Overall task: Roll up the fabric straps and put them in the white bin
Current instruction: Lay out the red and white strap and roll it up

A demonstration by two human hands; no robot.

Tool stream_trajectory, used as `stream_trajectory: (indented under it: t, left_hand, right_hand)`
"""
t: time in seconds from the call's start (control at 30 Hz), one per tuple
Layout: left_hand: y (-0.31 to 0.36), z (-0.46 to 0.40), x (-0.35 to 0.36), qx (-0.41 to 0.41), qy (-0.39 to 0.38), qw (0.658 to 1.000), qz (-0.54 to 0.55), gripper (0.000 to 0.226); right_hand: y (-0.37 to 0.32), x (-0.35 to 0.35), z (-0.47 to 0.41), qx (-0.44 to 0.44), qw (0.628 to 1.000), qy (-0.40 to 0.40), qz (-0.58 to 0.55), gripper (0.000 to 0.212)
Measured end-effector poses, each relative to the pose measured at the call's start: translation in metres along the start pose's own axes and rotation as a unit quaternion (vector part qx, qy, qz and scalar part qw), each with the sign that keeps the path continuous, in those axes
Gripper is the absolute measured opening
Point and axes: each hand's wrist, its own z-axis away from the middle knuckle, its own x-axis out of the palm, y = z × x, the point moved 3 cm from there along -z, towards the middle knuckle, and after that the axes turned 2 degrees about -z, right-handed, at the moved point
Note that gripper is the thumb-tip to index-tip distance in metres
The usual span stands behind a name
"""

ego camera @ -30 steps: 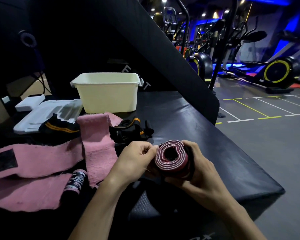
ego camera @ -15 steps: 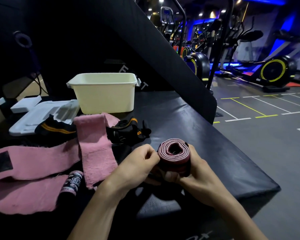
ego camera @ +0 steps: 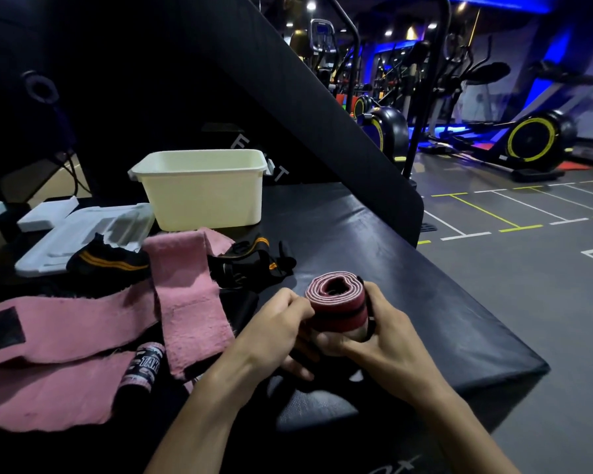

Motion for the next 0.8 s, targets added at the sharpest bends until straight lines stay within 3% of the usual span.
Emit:
stream_trajectory:
  t: [0.2,0.4,0.53,0.6,0.73,0.8]
  left_hand:
    - [-0.003,-0.002,0.000,-0.008,-0.015,1.000,-0.005,0.009]
    - [-0.009,-0.002,-0.006,0.010,0.009,0.997,-0.079,0.013]
    - [-0.004,0.000,-0.016,0.089,-0.002,0.992,-0.091,0.071]
    - [0.003,0.003,-0.015,0.129,-0.041,0.983,-0.124,0.086]
    - [0.005,0.005,-0.016,0.176,0.000,0.971,-0.162,0.075]
    - [0.004,0.004,-0.022,0.180,0.029,0.973,-0.142,0.071]
  right_hand:
    - [-0.002,-0.001,0.000,0.002,1.000,-0.004,0.000,0.068]
    - [-0.006,-0.001,-0.001,-0.014,1.000,-0.002,-0.005,0.075]
    - [-0.012,-0.007,0.000,-0.068,0.997,0.033,0.023,0.081]
    - [-0.018,-0.006,0.003,-0.095,0.992,0.042,0.076,0.086]
    - [-0.016,0.001,0.004,-0.106,0.994,0.010,0.024,0.095]
    - [-0.010,-0.003,0.002,-0.079,0.994,0.026,-0.077,0.082]
